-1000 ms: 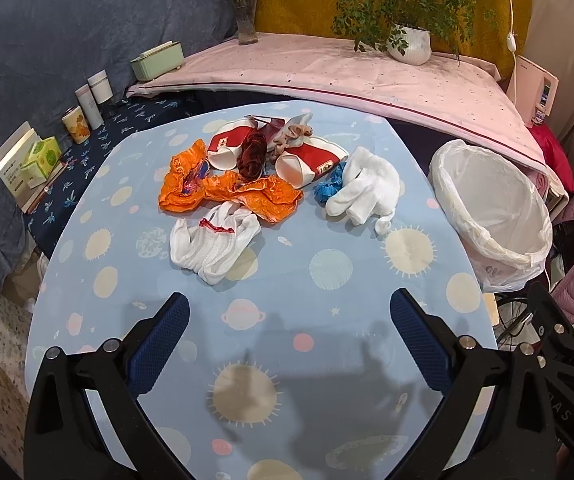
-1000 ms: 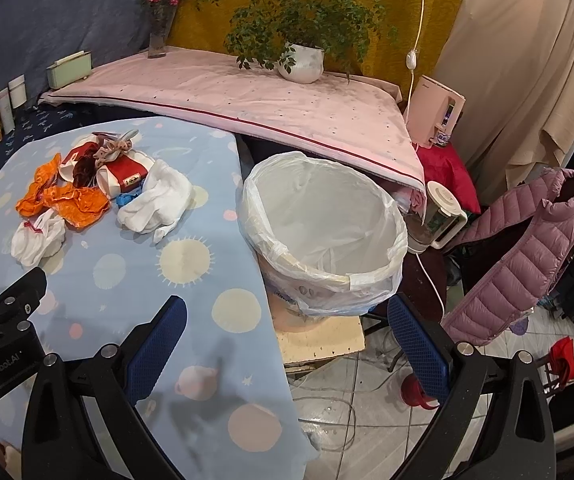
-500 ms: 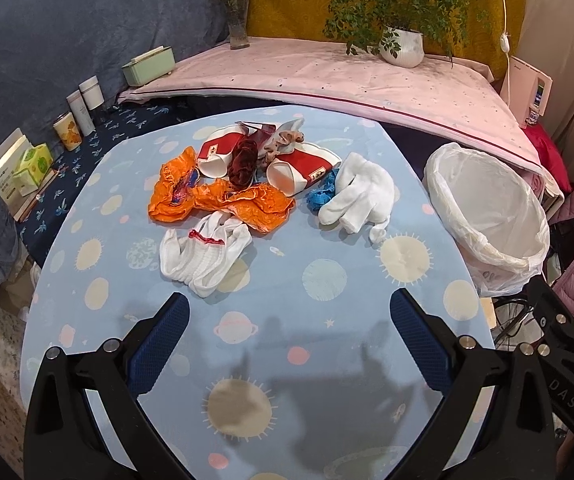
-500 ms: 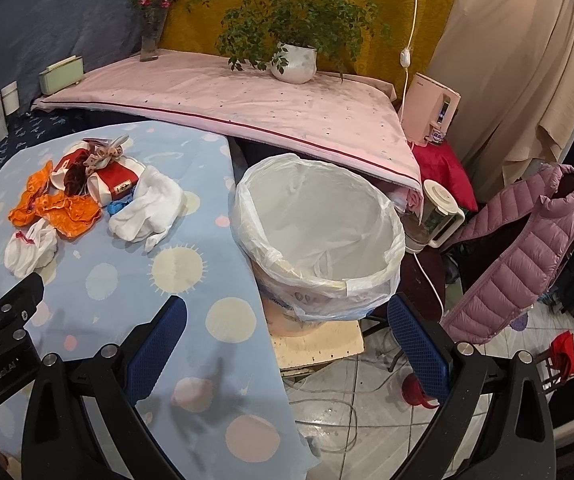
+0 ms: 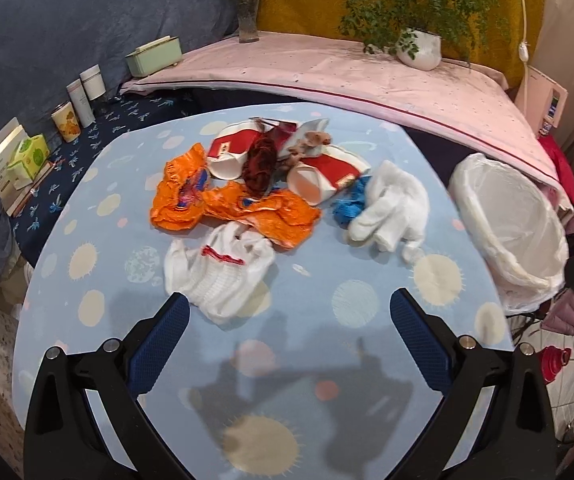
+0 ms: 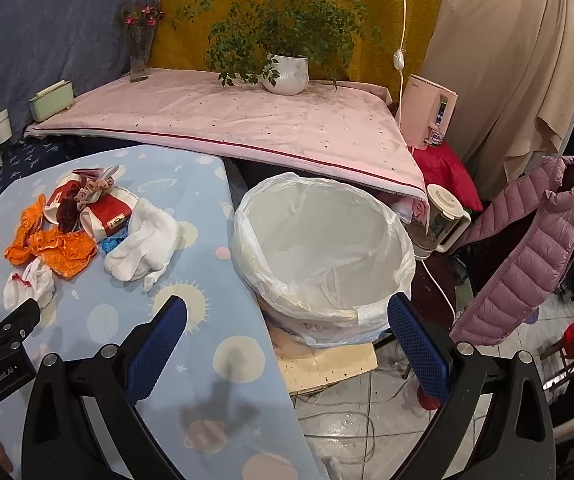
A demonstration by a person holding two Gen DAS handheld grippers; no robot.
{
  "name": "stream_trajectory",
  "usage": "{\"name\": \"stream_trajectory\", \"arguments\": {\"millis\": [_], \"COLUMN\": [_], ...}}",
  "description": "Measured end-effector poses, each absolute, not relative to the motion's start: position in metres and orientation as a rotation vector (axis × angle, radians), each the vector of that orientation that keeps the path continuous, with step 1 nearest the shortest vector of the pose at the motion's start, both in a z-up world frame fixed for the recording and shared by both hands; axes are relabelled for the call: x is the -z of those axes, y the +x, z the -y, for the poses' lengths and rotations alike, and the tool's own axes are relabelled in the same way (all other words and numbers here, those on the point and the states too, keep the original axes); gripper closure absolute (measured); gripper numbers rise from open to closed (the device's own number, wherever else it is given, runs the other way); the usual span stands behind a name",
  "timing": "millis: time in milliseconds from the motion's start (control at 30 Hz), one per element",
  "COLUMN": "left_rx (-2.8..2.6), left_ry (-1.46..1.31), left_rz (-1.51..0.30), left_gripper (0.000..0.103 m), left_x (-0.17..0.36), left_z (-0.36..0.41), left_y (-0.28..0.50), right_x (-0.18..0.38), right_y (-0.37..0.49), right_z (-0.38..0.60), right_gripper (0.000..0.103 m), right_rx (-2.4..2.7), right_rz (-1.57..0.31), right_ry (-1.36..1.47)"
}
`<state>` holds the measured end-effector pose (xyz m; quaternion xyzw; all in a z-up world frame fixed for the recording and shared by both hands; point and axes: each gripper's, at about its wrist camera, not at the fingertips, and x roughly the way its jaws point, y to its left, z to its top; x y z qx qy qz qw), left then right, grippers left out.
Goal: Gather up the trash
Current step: 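Grasp the white cloth with the left gripper while the right gripper grasps the white glove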
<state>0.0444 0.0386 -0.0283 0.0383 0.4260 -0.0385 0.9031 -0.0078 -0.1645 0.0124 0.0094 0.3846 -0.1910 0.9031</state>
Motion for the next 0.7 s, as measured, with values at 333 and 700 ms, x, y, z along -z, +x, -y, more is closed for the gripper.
{"name": "stream_trajectory", "arguments": {"millis": [333, 700], "left_rx": [-0.019, 0.017], "left_ry": [0.026, -0.09], "left_rz": [-0.926, -1.025], "left_gripper": [0.007, 0.007], "left_x": [0.062, 0.093], "left_z": [-0.101, -0.137], "left_y": [0.086, 0.117], "right_x": [0.007, 0.038], "right_y": [0.043, 0.098], "right_z": [0.138, 0.114], "right_gripper": [0.007, 0.007], "right_rx": [0.3, 0.238], "right_rz": [-0.802, -0.845], "right_ry": [0.033, 0.071]}}
